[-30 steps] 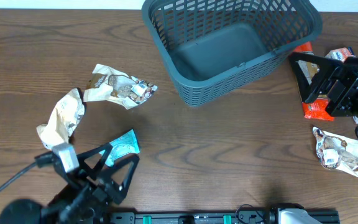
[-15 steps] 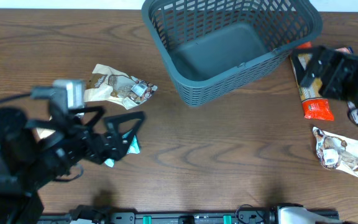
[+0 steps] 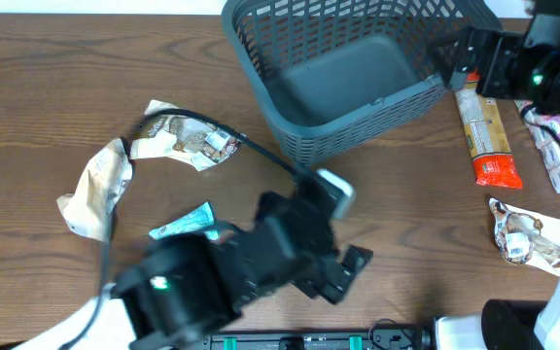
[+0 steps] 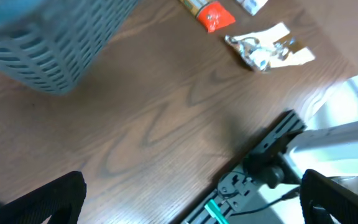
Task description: Pack container
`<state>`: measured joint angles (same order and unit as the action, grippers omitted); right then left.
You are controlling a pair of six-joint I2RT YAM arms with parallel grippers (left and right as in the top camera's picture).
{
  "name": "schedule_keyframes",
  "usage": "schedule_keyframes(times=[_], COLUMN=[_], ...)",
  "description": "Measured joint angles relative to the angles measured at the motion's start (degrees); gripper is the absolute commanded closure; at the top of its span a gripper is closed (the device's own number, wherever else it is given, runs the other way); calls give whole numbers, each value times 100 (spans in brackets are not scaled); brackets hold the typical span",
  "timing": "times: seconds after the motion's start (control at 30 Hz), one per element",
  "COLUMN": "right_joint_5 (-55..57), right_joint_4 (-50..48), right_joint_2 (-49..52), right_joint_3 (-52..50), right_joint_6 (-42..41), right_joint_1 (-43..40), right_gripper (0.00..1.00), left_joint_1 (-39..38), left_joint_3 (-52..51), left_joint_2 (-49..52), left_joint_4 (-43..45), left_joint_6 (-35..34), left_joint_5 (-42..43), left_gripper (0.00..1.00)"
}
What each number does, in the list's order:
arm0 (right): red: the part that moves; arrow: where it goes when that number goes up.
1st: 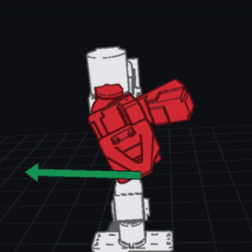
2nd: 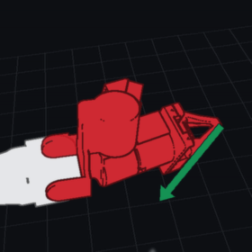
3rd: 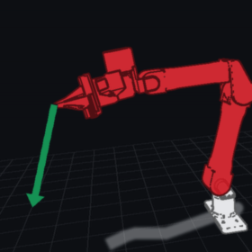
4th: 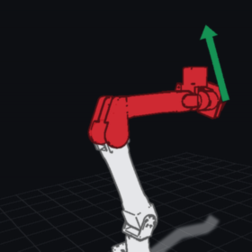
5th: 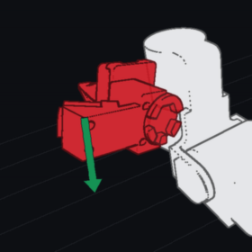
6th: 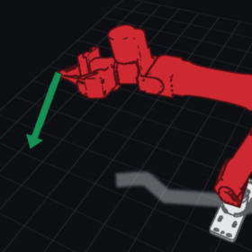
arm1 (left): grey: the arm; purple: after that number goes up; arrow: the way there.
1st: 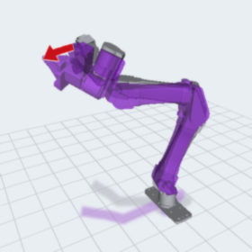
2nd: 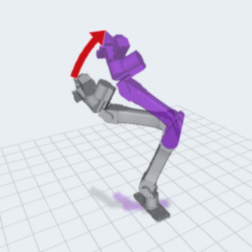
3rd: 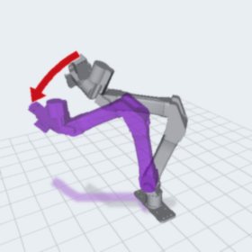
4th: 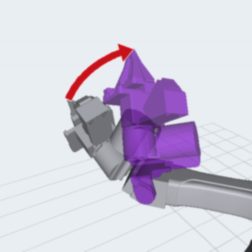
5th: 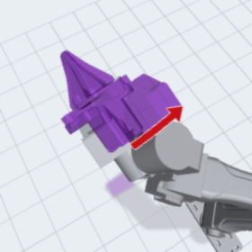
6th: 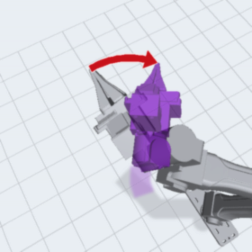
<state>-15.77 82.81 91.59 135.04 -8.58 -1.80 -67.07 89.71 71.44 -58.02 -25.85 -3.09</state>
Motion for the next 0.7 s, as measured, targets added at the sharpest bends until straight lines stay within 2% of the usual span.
schedule_keyframes(times=[0.2, 0.37, 0.7], right_joint_5=[-734, -1248, -970], right_joint_4=[-210, -162, -125], right_joint_2=[227, 570, 1207], right_joint_3=[675, 782, 772], right_joint_6=[125, 216, 461], right_joint_1=[-748, -1049, -1054], right_gripper=[1, 1, 1], left_joint_1=[-273, -275, -275], left_joint_3=[0, 0, 0], left_joint_2=[280, 339, 339], left_joint_4=[7, 15, 17], left_joint_6=[-160, -208, -267], left_joint_5=[-501, -614, -629], left_gripper=[1, 1, 1])
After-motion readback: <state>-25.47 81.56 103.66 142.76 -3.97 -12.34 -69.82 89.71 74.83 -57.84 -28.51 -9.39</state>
